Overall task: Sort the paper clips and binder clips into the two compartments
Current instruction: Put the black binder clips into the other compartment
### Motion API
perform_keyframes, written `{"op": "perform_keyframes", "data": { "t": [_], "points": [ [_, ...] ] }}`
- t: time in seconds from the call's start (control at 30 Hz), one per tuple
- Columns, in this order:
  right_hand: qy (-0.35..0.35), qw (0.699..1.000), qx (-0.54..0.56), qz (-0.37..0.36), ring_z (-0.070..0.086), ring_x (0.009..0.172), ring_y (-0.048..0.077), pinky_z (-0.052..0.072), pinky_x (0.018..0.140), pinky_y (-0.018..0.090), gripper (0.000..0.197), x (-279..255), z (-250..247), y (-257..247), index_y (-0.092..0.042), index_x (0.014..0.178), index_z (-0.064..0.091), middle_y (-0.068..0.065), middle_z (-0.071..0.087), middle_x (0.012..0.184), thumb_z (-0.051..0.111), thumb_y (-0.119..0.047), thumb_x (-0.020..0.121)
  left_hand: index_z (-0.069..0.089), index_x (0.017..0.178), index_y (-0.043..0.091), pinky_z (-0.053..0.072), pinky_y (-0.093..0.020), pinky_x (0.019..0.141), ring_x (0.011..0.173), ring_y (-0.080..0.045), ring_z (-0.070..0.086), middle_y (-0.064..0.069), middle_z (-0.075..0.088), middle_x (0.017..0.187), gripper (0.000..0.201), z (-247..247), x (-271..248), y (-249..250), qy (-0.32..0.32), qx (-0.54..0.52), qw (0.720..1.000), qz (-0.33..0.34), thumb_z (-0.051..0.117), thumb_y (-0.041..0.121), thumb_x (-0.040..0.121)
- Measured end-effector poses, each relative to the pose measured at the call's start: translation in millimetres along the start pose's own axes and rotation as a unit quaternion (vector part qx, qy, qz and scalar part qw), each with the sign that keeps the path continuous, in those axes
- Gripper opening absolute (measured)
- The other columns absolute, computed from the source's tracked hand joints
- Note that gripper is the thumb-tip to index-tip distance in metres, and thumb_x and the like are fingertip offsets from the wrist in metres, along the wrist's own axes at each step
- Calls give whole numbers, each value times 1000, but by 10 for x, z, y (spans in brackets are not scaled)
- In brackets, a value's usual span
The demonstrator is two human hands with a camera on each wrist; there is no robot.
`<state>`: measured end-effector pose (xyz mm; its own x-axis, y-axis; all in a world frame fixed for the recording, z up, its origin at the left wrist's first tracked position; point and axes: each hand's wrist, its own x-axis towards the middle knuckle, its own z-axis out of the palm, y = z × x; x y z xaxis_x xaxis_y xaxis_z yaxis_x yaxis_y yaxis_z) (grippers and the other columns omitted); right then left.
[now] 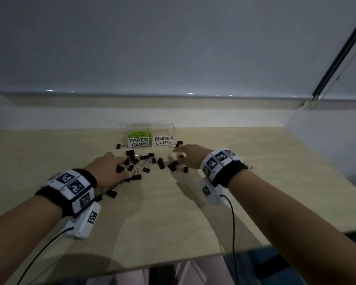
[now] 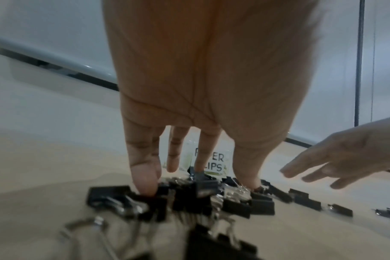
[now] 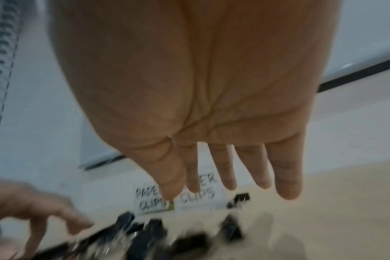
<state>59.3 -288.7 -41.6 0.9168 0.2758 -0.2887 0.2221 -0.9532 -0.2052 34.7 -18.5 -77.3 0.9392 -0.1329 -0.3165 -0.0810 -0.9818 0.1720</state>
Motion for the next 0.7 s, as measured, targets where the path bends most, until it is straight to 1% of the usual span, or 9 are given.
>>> {"op": "perform_keyframes", "data": {
  "t": [0.13,0.2,0.27,0.3,0.37,0.43,0.5,0.57,0.7],
  "points": [
    [56,995,17,75,47,128,25,38,102,35,49,-294,-295,567,-23,137,46,5,44,145,57,-34,91,32,143,29,43,-37,99,121,-28,46,-11,40,140,104,-164,-238,-222,-14,35,999,-14,40,91,59],
    [38,989,4,145,42,133,24,36,106,39,62,-457,-343,924,-23,137,44,3,42,147,68,-39,82,22,148,28,42,-36,101,126,-26,43,-10,34,145,125,-172,-350,-332,-54,37,997,-30,46,96,46],
    [-14,980,-1,197,39,135,24,38,107,43,82,-622,-329,1170,-26,140,39,1,37,150,78,-44,71,19,148,30,43,-34,100,125,-26,44,-9,31,144,135,-127,-437,-376,-80,16,996,-47,60,91,36],
    [-44,976,-9,211,39,135,24,41,105,45,88,-691,-297,1238,-26,142,36,0,36,150,80,-44,68,19,149,30,43,-33,100,124,-27,45,-9,30,142,132,-88,-466,-371,-85,8,995,-51,69,84,38],
    [-86,970,-46,222,46,128,26,47,99,42,85,-764,-203,1264,-21,139,39,3,42,144,81,-40,68,20,148,29,44,-33,101,121,-28,47,-10,31,137,125,-26,-488,-306,-78,9,996,-52,80,69,47],
    [-78,972,-48,218,58,109,27,54,90,43,75,-740,-103,1229,-17,127,49,7,54,129,85,-36,64,26,146,25,45,-33,98,117,-28,50,-12,34,135,114,8,-466,-210,-63,4,997,-48,85,55,54],
    [-59,977,-44,200,62,99,27,57,84,44,72,-657,-23,1136,-16,119,53,7,58,118,87,-36,60,36,140,21,46,-32,94,113,-26,52,-12,43,132,100,14,-416,-105,-49,-16,998,-38,87,45,58],
    [-50,983,-55,166,60,103,27,54,86,40,70,-560,19,982,-14,120,53,7,59,117,86,-35,62,46,133,15,46,-29,91,111,-23,54,-9,52,130,86,24,-362,0,-29,-43,998,-23,87,40,61],
    [-33,992,-57,103,55,111,27,51,89,38,68,-358,106,601,-12,125,52,9,57,124,83,-27,67,51,129,12,46,-29,91,114,-23,54,-7,55,130,76,66,-246,247,-3,-63,998,-10,86,36,65]
  ]
}}
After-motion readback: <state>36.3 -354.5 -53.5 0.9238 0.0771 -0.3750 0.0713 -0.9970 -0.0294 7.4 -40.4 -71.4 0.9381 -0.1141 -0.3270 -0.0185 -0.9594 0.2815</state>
